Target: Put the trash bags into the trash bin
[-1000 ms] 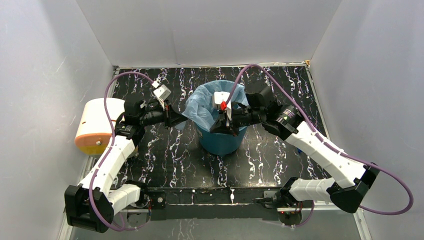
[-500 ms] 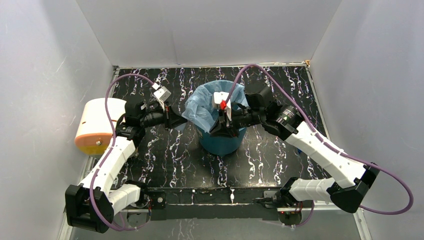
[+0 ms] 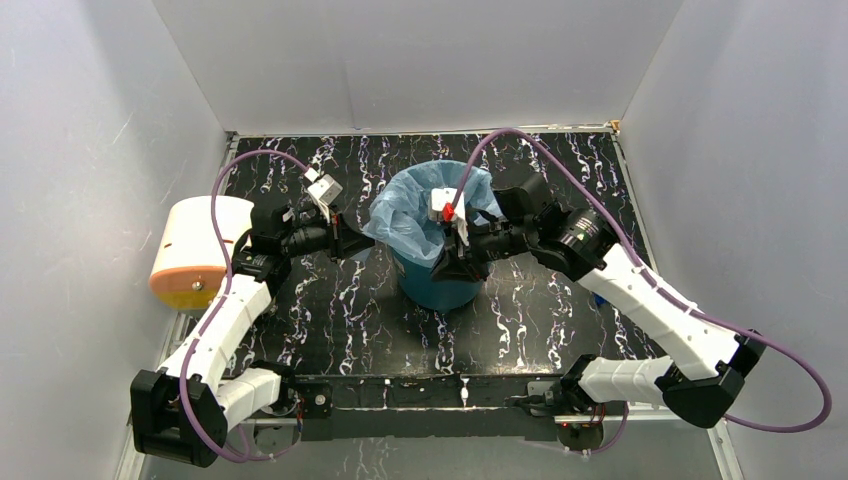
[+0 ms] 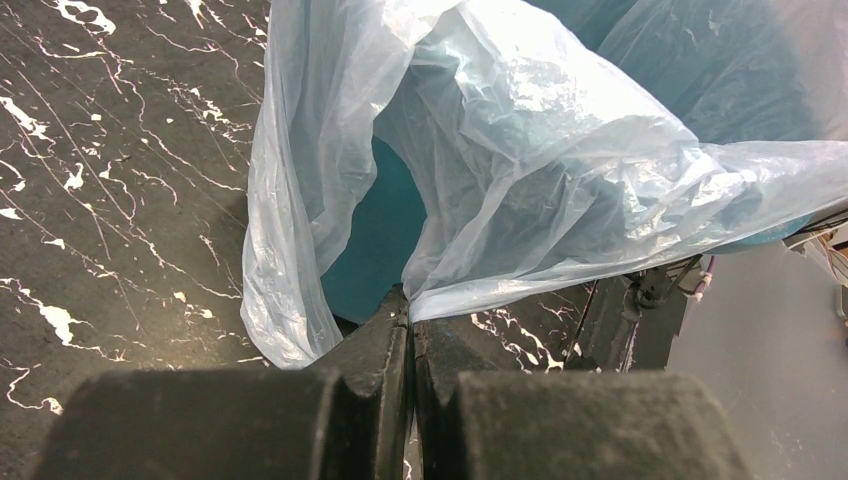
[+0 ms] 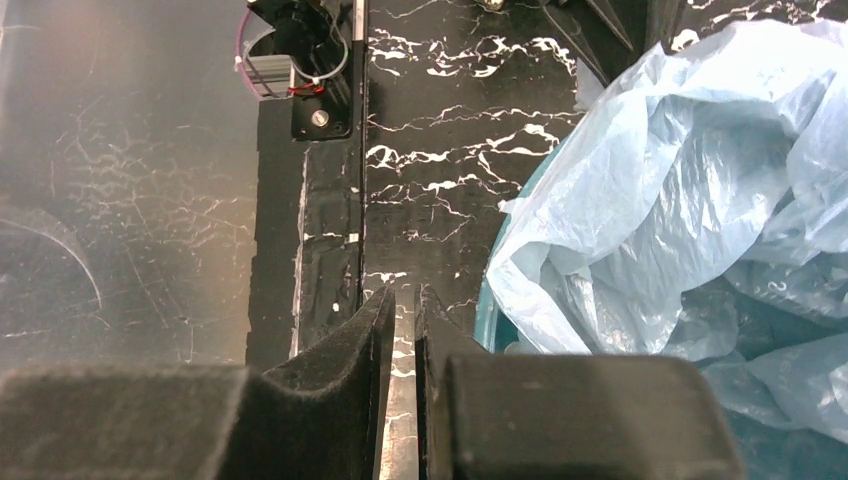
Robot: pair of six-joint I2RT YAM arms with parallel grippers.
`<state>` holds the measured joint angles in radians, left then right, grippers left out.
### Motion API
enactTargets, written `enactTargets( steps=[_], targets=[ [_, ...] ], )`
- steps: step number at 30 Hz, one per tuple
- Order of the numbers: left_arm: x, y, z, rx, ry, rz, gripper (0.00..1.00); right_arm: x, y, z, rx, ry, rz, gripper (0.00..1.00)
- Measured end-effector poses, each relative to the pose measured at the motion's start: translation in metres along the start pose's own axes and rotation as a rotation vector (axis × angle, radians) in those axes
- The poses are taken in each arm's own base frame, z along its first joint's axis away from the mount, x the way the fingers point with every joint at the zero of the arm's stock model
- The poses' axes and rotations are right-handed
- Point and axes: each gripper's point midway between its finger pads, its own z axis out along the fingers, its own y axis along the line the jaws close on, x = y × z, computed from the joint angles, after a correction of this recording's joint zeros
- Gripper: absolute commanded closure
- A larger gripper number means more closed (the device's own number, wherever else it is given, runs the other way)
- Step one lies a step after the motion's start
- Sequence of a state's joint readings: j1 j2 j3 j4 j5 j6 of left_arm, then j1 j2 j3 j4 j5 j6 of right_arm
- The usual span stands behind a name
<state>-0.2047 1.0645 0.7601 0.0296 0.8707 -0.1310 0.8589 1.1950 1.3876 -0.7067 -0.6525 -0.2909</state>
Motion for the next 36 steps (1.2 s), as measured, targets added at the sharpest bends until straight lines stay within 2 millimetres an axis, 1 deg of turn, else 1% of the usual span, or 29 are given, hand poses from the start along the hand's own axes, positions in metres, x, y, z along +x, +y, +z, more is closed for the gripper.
enactTargets(
  steps=[1, 4, 7, 8, 10, 12, 14, 16, 17, 19, 22, 25, 27, 28, 29, 31, 34, 36],
  targets=[
    [0.000, 0.000, 0.000, 0.000, 0.000, 0.000, 1.00, 0.002, 0.000, -0.001, 0.007, 0.010, 0.008, 0.73],
    [0.000, 0.000, 0.000, 0.000, 0.000, 0.000, 1.00, 0.001, -0.003, -0.005, 0.041, 0.025, 0.020, 0.62],
    [0.000, 0.000, 0.000, -0.001, 0.000, 0.000, 1.00, -0.011, -0.010, -0.015, 0.112, -0.010, -0.015, 0.44],
    [0.000, 0.000, 0.000, -0.001, 0.000, 0.000, 1.00, -0.016, -0.012, -0.021, 0.148, -0.030, -0.036, 0.41],
    [0.000, 0.000, 0.000, -0.001, 0.000, 0.000, 1.00, -0.029, -0.017, -0.039, 0.251, -0.087, -0.085, 0.38],
    [0.000, 0.000, 0.000, -0.001, 0.000, 0.001, 1.00, -0.044, -0.029, -0.068, 0.420, -0.149, -0.116, 0.25],
    [0.000, 0.000, 0.000, -0.001, 0.000, 0.001, 1.00, -0.055, -0.049, -0.097, 0.627, -0.203, -0.084, 0.18],
    [0.000, 0.000, 0.000, -0.001, 0.000, 0.001, 1.00, -0.060, -0.068, -0.125, 0.811, -0.240, -0.021, 0.14],
    [0.000, 0.000, 0.000, -0.001, 0.000, 0.002, 1.00, -0.060, -0.075, -0.132, 0.871, -0.247, 0.009, 0.14],
    [0.000, 0.000, 0.000, -0.001, 0.000, 0.002, 1.00, -0.052, -0.090, -0.144, 0.992, -0.248, 0.101, 0.15],
    [0.000, 0.000, 0.000, -0.001, 0.000, 0.003, 1.00, -0.036, -0.105, -0.148, 1.102, -0.228, 0.238, 0.15],
    [0.000, 0.000, 0.000, -0.001, 0.001, 0.003, 1.00, -0.018, -0.118, -0.151, 1.211, -0.174, 0.385, 0.19],
    [0.000, 0.000, 0.000, -0.001, 0.001, 0.003, 1.00, -0.013, -0.124, -0.156, 1.271, -0.159, 0.456, 0.23],
    [0.000, 0.000, 0.000, 0.000, 0.001, 0.003, 1.00, -0.010, -0.127, -0.160, 1.293, -0.159, 0.488, 0.27],
    [0.000, 0.000, 0.000, 0.000, 0.000, 0.003, 1.00, -0.008, -0.130, -0.164, 1.311, -0.162, 0.517, 0.28],
    [0.000, 0.000, 0.000, 0.000, 0.001, 0.003, 1.00, 0.001, -0.138, -0.179, 1.354, -0.173, 0.587, 0.28],
    [0.000, 0.000, 0.000, -0.001, 0.002, 0.001, 1.00, 0.018, -0.156, -0.208, 1.412, -0.187, 0.706, 0.28],
    [0.001, 0.000, 0.000, -0.001, 0.003, 0.000, 1.00, 0.030, -0.166, -0.218, 1.426, -0.189, 0.773, 0.29]
  ],
)
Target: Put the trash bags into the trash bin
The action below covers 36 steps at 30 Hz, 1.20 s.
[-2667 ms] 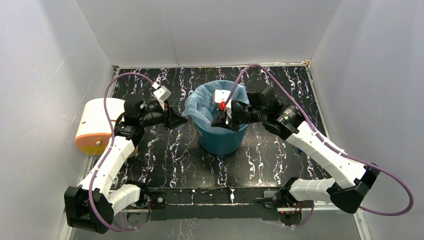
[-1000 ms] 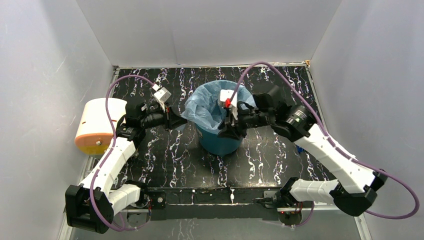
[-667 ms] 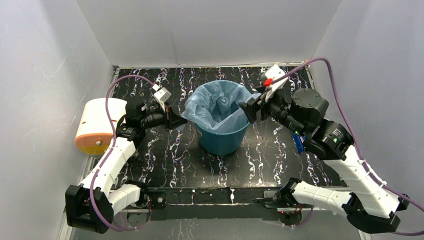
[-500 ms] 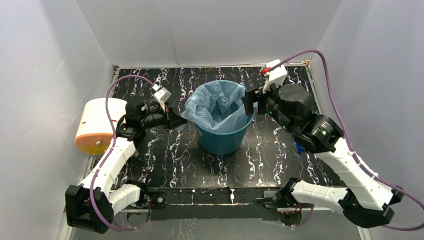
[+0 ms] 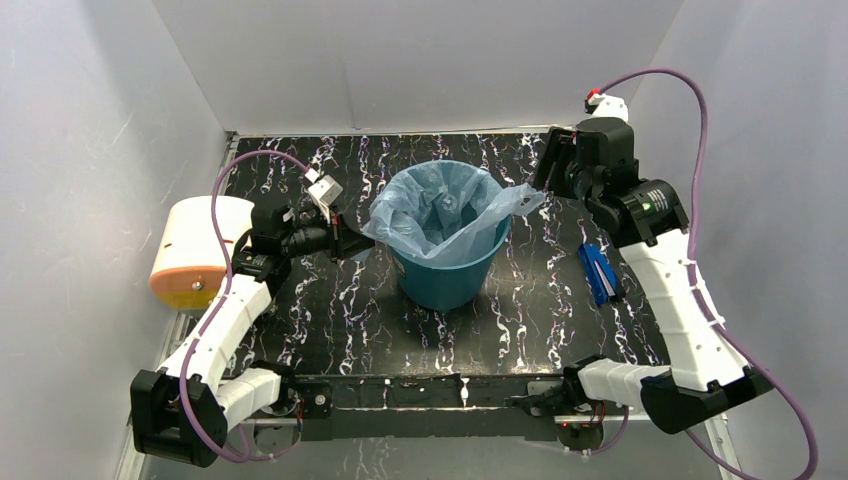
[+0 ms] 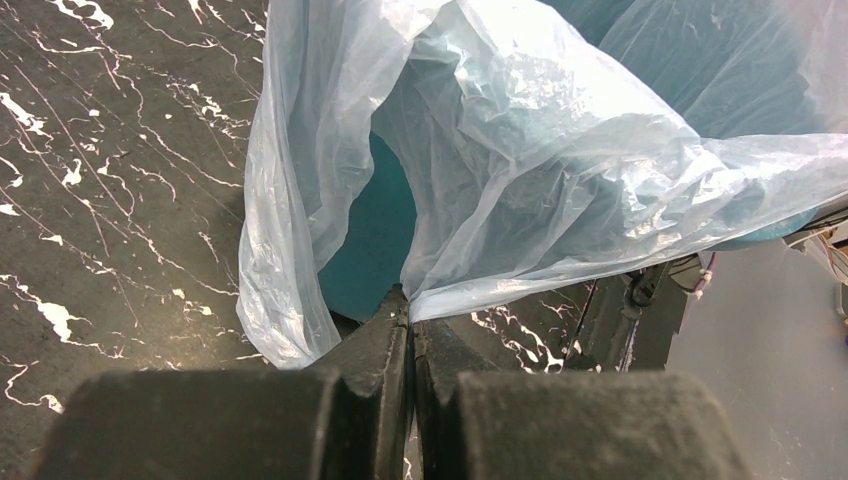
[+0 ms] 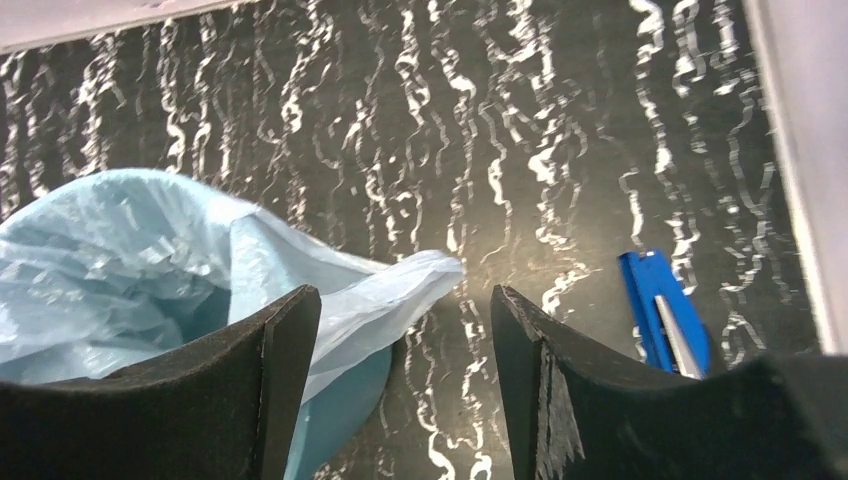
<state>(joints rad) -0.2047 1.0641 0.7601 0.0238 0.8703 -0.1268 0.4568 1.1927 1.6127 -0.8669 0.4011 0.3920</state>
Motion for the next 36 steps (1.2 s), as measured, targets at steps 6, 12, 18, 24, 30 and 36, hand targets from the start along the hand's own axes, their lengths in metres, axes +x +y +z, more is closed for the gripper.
enactTargets(
  steps=[6, 12, 18, 24, 30, 36],
  targets=[
    [0.002, 0.000, 0.000, -0.001, 0.007, -0.002, 1.00, 0.015, 0.016, 0.004, -0.110, 0.091, 0.043, 0.32],
    [0.004, 0.000, -0.001, -0.001, 0.014, -0.005, 1.00, 0.020, 0.027, 0.003, -0.172, 0.123, 0.046, 0.59],
    [0.007, 0.000, -0.001, -0.003, 0.024, -0.014, 1.00, 0.032, 0.028, 0.004, -0.187, 0.147, 0.050, 0.95],
    [0.008, 0.000, -0.001, -0.002, 0.026, -0.014, 1.00, 0.069, 0.020, -0.001, -0.208, 0.208, 0.043, 1.00],
    [0.010, 0.000, -0.002, -0.003, 0.033, -0.016, 1.00, 0.120, 0.014, 0.006, -0.221, 0.311, 0.048, 1.00],
    [0.009, -0.001, -0.003, -0.003, 0.031, -0.006, 1.00, 0.139, 0.004, 0.019, -0.163, 0.371, 0.017, 0.78]
  ],
)
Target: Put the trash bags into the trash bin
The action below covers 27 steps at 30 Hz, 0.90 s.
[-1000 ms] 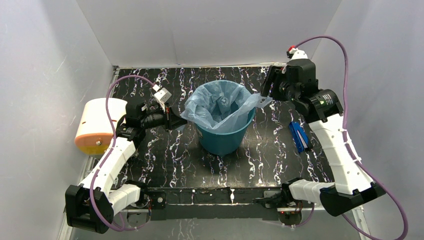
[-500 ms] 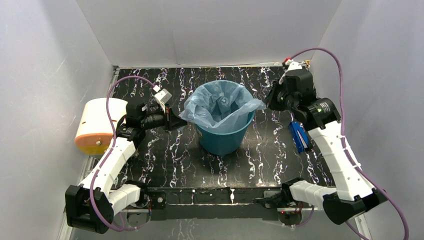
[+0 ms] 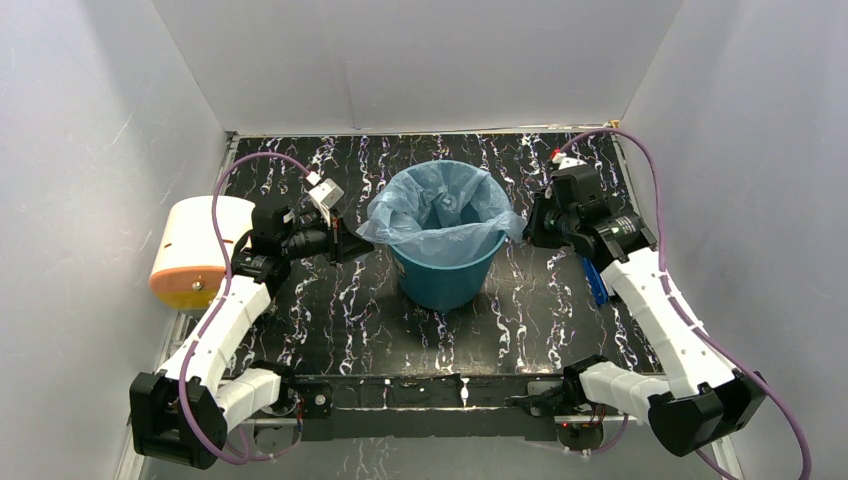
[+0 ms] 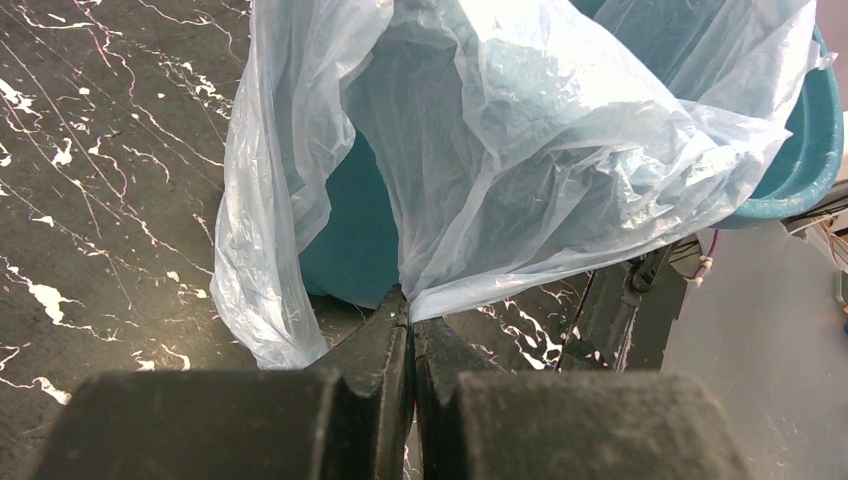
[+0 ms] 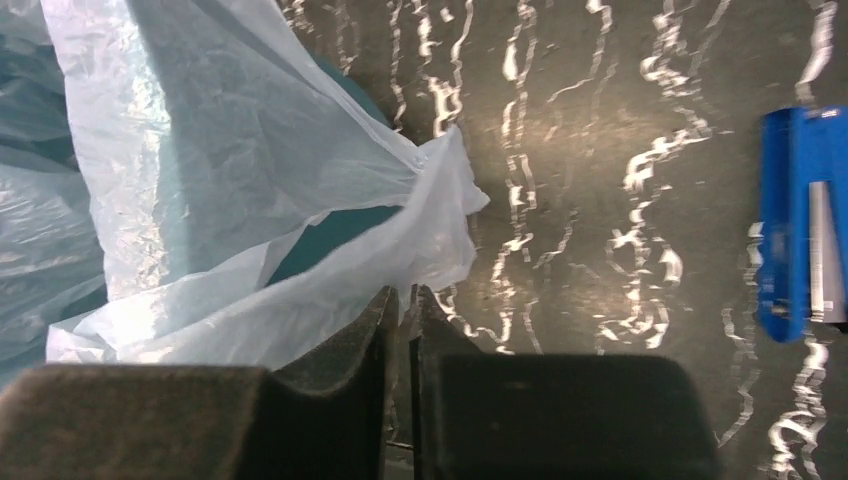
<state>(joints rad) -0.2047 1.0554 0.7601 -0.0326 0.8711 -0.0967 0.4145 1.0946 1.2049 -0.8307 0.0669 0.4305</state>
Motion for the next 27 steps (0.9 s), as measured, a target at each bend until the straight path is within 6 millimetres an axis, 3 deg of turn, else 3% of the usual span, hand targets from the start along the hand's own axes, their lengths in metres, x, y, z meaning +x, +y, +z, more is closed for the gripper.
enactTargets(
  steps=[3, 7, 10, 12, 14, 16, 19, 23, 27],
  targets=[
    [0.000, 0.000, 0.000, 0.000, 0.001, 0.002, 1.00, -0.011, -0.007, -0.008, 0.041, -0.048, -0.026, 0.57],
    [0.001, 0.000, 0.000, 0.000, 0.004, 0.002, 1.00, -0.038, -0.005, -0.045, 0.004, -0.236, -0.107, 0.65],
    [0.002, 0.000, 0.000, -0.001, 0.006, 0.001, 1.00, -0.060, 0.017, -0.085, -0.132, -0.412, -0.185, 0.62],
    [0.002, 0.000, 0.000, -0.001, 0.007, 0.000, 1.00, -0.071, 0.042, -0.114, -0.265, -0.485, -0.258, 0.60],
    [0.003, 0.000, -0.001, -0.001, 0.009, -0.001, 1.00, -0.082, 0.066, -0.125, -0.374, -0.506, -0.318, 0.60],
    [0.003, 0.000, -0.001, -0.001, 0.011, -0.003, 1.00, -0.091, 0.092, -0.122, -0.483, -0.470, -0.367, 0.60],
    [0.004, 0.000, -0.001, -0.001, 0.014, -0.005, 1.00, -0.090, 0.117, -0.095, -0.601, -0.362, -0.407, 0.60],
    [0.005, 0.000, -0.001, -0.001, 0.018, -0.008, 1.00, -0.064, 0.123, -0.050, -0.665, -0.150, -0.412, 0.58],
    [0.007, 0.000, -0.001, -0.002, 0.024, -0.009, 1.00, -0.045, 0.127, -0.040, -0.716, -0.035, -0.445, 0.52]
  ],
)
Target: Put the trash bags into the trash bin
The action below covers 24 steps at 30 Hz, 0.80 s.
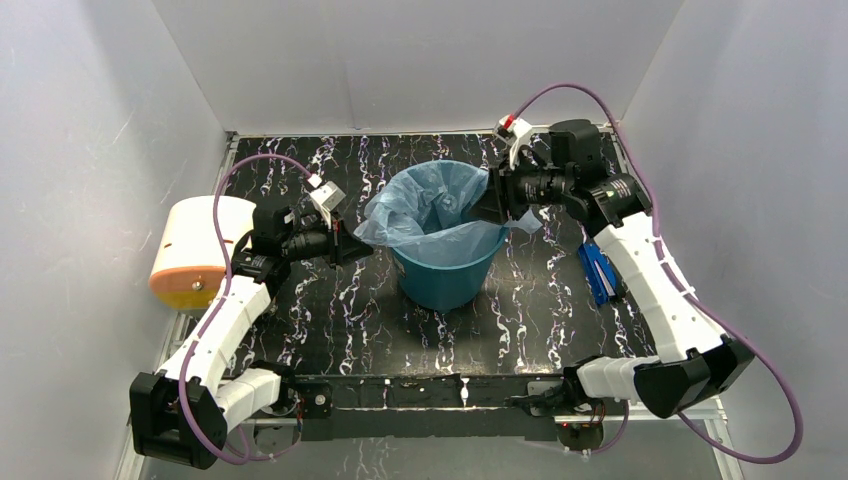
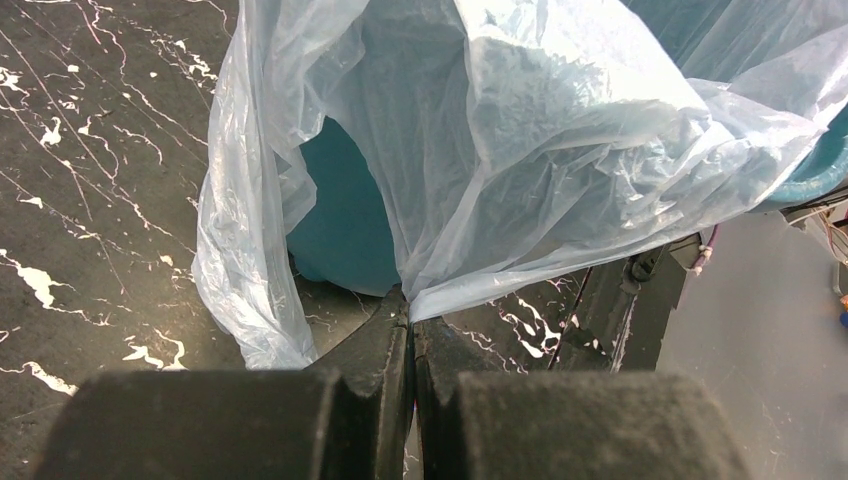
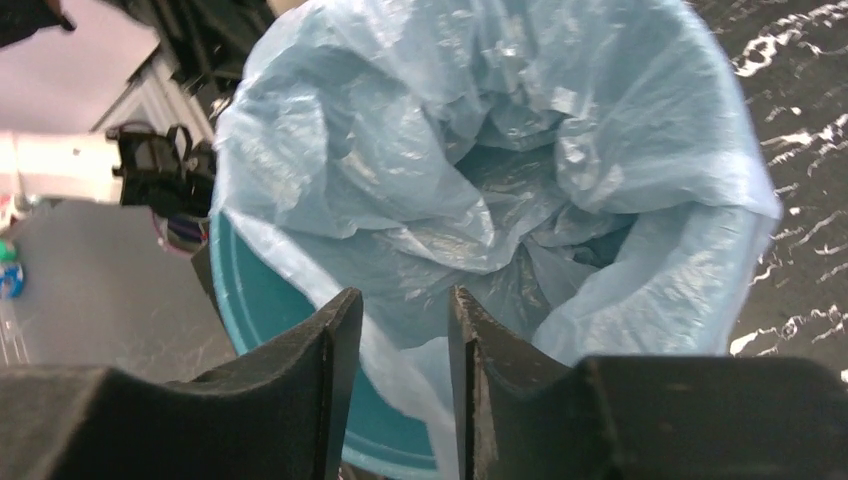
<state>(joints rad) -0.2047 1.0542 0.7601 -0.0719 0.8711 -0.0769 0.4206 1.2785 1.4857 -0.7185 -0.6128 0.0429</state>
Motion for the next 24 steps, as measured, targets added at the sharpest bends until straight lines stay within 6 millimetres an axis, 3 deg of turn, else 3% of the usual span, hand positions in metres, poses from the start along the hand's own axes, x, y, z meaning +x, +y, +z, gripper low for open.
enactTargets(
  steps=[5, 8, 13, 18, 24],
  targets=[
    [0.003, 0.000, 0.000, -0.001, 0.009, -0.003, 1.00, 0.003, 0.023, -0.001, -0.082, 0.009, -0.114, 0.48],
    [0.003, 0.000, 0.000, 0.000, 0.010, -0.001, 1.00, 0.006, 0.036, 0.001, -0.118, 0.015, -0.193, 0.38],
    [0.003, 0.000, 0.000, 0.000, 0.010, -0.001, 1.00, 0.022, 0.043, 0.015, -0.145, 0.080, -0.304, 0.31],
    [0.003, 0.000, 0.000, 0.000, 0.010, -0.001, 1.00, 0.034, 0.043, 0.029, -0.152, 0.134, -0.395, 0.40],
    [0.002, -0.001, -0.001, 0.000, 0.007, 0.002, 1.00, 0.032, 0.040, 0.033, -0.137, 0.130, -0.449, 0.57]
  ],
)
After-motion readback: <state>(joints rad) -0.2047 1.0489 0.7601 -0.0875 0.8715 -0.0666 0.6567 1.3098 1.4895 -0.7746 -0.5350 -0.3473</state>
